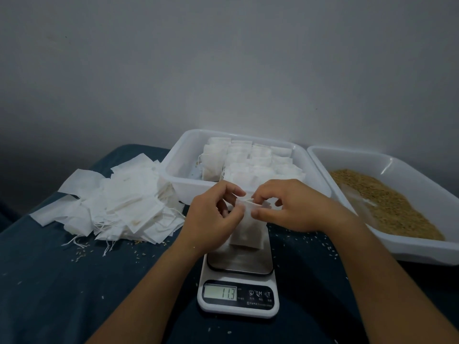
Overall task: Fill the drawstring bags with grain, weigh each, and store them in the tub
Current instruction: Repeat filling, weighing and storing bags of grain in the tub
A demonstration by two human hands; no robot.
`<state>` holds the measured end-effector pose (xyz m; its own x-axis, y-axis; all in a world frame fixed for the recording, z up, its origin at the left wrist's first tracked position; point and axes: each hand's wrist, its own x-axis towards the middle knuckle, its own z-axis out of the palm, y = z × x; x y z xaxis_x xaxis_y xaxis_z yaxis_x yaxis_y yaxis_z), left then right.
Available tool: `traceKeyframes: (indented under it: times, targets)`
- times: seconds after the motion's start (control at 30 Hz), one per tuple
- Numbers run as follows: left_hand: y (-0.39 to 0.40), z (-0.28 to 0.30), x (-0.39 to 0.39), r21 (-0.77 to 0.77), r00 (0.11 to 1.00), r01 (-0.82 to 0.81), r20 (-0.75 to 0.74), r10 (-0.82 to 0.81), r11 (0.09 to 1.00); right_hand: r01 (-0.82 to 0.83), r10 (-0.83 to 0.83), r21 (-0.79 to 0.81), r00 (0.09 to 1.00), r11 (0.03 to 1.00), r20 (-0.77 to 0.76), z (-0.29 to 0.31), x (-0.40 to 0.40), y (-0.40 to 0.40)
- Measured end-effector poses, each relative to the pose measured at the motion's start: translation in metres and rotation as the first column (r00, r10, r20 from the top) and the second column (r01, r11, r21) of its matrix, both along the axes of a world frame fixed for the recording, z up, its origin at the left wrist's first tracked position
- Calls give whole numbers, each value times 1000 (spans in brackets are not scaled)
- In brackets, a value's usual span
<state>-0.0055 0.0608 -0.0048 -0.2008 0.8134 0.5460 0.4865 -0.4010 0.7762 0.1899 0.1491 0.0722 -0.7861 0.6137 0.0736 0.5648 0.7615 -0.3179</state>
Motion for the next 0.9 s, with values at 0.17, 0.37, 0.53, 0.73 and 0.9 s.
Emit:
traceKeyframes:
  times: [0.17,0.37,0.53,0.73,0.9]
  targets:
    - [1,1,2,-53,978,120,178,-109,991,-51,35,-86,983,995,-178,11,3,-1]
    - [4,-2,19,-155,718,491,629,-298,857,-78,19,-129,912,989,-410,33,18,3]
    - [21,8,48,-68,529,535,804,-271,842,-50,-15,-116,866,992,-500,36,36,17]
    - [63,42,69,-132,629,473,743,-229,871,41,-147,-203,828,978,-541,26,74,46]
    - [99,67,95,-208,786,459,549,-285,864,67,-243,-297,758,952,-605,14,97,64]
